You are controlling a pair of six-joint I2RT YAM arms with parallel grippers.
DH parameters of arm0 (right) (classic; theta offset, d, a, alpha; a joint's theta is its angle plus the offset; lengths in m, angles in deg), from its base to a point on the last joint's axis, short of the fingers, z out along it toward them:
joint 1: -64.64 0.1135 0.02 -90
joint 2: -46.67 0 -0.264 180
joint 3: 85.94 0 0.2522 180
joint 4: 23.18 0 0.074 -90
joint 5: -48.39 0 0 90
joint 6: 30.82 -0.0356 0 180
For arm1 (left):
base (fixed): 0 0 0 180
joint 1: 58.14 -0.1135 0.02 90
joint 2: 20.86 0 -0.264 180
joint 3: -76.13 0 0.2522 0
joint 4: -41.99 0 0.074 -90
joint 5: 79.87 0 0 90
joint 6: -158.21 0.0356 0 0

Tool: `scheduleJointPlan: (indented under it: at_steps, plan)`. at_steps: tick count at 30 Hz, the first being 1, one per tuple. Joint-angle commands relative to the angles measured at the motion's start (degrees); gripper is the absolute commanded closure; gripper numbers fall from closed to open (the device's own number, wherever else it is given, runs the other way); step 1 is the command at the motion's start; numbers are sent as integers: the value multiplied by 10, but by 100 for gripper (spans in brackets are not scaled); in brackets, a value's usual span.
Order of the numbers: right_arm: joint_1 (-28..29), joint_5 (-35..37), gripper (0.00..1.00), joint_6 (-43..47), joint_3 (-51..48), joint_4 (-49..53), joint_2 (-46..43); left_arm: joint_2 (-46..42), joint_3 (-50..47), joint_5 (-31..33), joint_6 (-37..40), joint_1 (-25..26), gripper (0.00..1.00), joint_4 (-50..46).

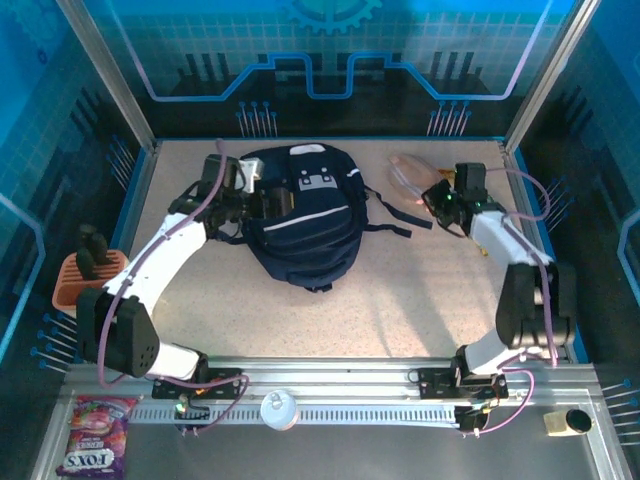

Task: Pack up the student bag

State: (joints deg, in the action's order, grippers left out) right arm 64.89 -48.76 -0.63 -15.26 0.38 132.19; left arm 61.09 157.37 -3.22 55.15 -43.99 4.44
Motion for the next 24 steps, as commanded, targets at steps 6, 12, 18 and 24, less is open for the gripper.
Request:
scheduleJointPlan:
  at_steps: [6, 12, 18, 24]
  plan:
    - [-10, -21, 89, -44, -172, 64, -143, 63, 63, 34, 129, 85, 2, -46]
    - [-10, 1, 60, 4, -172, 118, -126, 102, 105, 68, 203, 127, 1, -94]
    - [-10, 77, 21, 168, -117, 180, -105, 106, 108, 80, 216, 133, 1, -105]
    - [-13, 73, 18, 352, -36, 219, -6, 114, 118, 75, 240, 132, 1, -126]
